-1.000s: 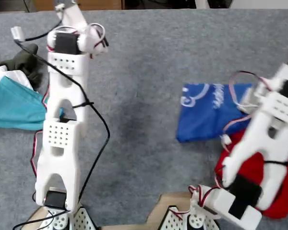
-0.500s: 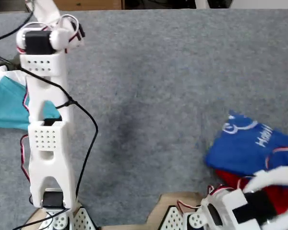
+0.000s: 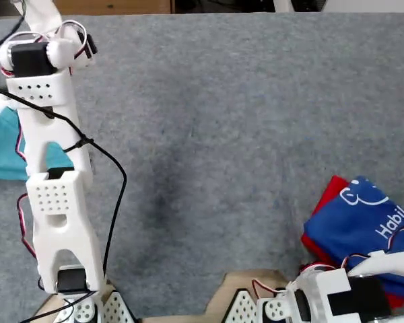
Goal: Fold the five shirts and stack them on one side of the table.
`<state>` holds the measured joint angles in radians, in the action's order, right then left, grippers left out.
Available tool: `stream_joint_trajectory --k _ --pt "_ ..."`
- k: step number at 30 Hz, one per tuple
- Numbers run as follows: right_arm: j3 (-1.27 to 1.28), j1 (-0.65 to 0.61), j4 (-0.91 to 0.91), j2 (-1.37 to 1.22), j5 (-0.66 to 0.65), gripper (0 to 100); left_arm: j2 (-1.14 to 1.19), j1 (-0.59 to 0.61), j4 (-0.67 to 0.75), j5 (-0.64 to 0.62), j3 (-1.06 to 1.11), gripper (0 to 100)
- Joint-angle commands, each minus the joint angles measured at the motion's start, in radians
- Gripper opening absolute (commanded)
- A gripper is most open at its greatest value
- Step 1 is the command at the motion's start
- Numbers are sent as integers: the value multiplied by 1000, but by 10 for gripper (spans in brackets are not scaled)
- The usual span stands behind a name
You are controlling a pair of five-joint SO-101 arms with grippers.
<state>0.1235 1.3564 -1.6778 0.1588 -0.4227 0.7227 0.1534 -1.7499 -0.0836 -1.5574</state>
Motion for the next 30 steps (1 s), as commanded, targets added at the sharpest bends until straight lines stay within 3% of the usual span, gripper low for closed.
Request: stream_joint_trajectory --k 1,6,9,11,17,21,25,28,30 --pt "-53 19 -55 85 -68 251 -162 23 -12 11 92 139" --pt "-94 18 -101 202 -74 202 -424 32 -12 18 359 96" --pt "-77 -15 -103 291 -74 90 -619 32 -12 84 638 16" --pt "-44 -58 -103 341 -74 0 -754 37 -12 124 876 27" --pt "99 -268 -103 479 -72 30 -1156 160 20 233 1530 27" --pt "203 -473 -103 591 -68 30 -1423 292 199 316 1982 27" --pt "305 -719 -92 667 44 30 -1670 384 474 414 2460 30" --pt "355 -865 -69 668 129 30 -1847 437 624 489 2717 30" --pt "377 -937 -43 668 163 30 -1965 460 654 509 2826 30"
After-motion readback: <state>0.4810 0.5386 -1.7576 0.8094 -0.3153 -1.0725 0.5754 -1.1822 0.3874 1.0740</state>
